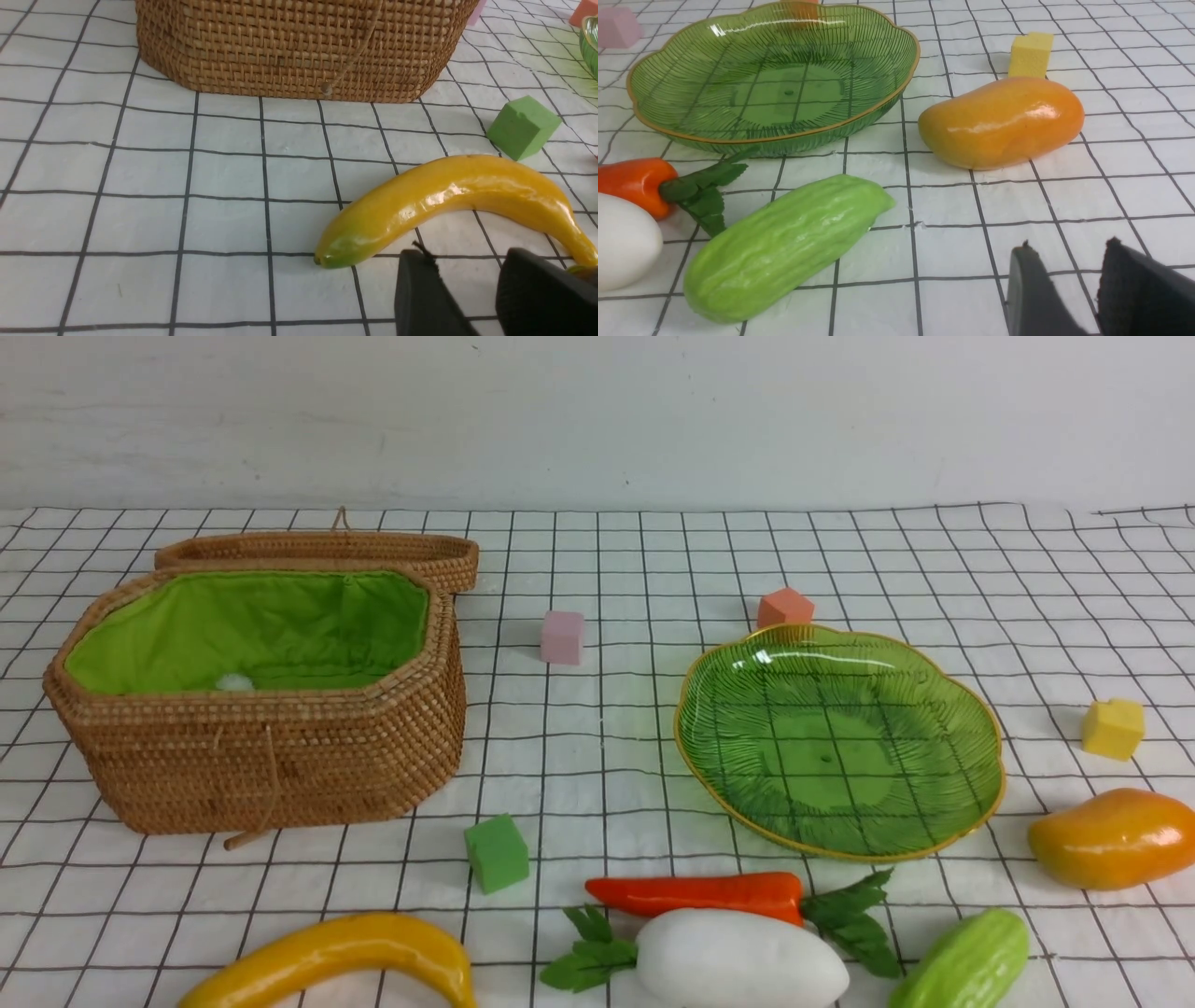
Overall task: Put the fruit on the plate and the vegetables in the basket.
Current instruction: Take a chayote with your right arm and place it on the basket on the left.
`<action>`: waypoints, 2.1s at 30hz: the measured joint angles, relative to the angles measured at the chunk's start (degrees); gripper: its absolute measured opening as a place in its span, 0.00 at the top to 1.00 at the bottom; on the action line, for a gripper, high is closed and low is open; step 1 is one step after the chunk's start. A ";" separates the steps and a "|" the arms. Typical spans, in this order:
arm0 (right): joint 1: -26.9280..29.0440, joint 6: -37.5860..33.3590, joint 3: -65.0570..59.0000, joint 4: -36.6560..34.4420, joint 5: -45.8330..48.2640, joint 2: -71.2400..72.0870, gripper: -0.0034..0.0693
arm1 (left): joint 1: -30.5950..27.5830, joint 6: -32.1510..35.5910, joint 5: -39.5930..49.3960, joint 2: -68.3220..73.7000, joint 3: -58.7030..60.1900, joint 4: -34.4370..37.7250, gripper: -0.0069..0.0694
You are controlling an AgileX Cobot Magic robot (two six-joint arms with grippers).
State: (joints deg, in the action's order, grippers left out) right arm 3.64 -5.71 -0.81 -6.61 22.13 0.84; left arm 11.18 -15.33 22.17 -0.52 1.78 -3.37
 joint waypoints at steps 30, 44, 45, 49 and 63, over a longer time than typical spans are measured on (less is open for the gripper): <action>0.00 5.71 25.16 -24.89 -15.86 -7.43 0.62 | 0.00 0.00 0.00 0.00 0.00 0.00 0.60; 0.00 -0.83 47.46 -18.58 14.14 -39.18 0.62 | 0.00 0.00 0.00 0.00 0.00 0.00 0.60; 0.00 -0.78 47.28 -19.78 18.39 -41.81 0.62 | 0.00 0.00 0.00 0.00 0.00 0.00 0.60; -0.48 -0.90 47.10 -21.59 28.30 -48.44 0.62 | 0.00 0.00 0.00 0.00 0.00 0.00 0.60; -10.66 21.80 46.88 -15.25 23.78 -72.66 0.29 | 0.00 0.00 0.00 0.00 0.00 0.00 0.60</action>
State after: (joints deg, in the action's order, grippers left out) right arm -7.02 16.09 46.07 -21.86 45.92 -71.82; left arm 11.18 -15.33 22.17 -0.52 1.78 -3.37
